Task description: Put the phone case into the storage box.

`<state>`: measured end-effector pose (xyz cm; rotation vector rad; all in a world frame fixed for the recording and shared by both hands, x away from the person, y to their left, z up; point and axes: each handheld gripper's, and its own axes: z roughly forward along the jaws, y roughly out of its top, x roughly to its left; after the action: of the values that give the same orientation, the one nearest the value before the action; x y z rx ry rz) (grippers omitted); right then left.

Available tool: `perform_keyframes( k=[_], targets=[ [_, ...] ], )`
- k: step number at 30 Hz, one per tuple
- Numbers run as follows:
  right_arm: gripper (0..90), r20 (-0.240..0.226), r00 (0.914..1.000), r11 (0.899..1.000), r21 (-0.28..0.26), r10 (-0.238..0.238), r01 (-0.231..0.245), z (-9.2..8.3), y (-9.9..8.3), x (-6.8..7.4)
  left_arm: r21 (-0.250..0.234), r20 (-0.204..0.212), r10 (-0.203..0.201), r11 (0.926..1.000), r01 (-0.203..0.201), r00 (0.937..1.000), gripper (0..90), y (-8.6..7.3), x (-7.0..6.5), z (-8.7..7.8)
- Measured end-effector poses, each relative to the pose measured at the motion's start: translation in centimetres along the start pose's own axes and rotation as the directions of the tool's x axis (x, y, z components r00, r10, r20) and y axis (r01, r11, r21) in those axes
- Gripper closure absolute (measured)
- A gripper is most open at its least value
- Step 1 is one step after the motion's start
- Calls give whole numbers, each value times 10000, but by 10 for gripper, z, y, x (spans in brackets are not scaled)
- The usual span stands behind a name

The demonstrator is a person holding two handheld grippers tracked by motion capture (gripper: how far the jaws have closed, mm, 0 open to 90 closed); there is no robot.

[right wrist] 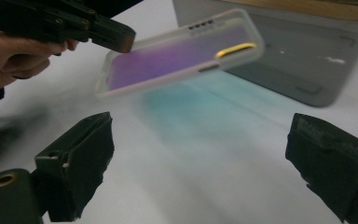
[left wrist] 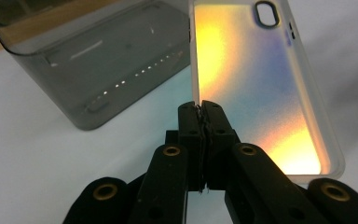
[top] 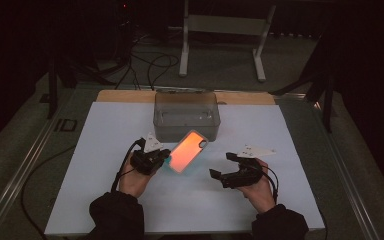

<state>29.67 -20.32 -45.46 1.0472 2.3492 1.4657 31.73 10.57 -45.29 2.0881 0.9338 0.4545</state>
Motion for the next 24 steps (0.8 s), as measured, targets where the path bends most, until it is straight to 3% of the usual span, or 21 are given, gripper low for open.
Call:
perform_keyframes(
  k=[11,13,24],
  targets=[
    [81,-597,9969,9985,199,512,-501,19,9,5,-182,-261,115,9998,-120,9996,893,2,-5,-1],
    [80,-839,9918,9951,294,969,-947,27,8,6,-347,-265,10,9994,-19,9996,893,3,-6,-1],
    [87,-1264,9736,9809,653,1900,-1830,50,16,9,-664,-165,-129,9977,118,9998,893,6,-13,0]
  ],
)
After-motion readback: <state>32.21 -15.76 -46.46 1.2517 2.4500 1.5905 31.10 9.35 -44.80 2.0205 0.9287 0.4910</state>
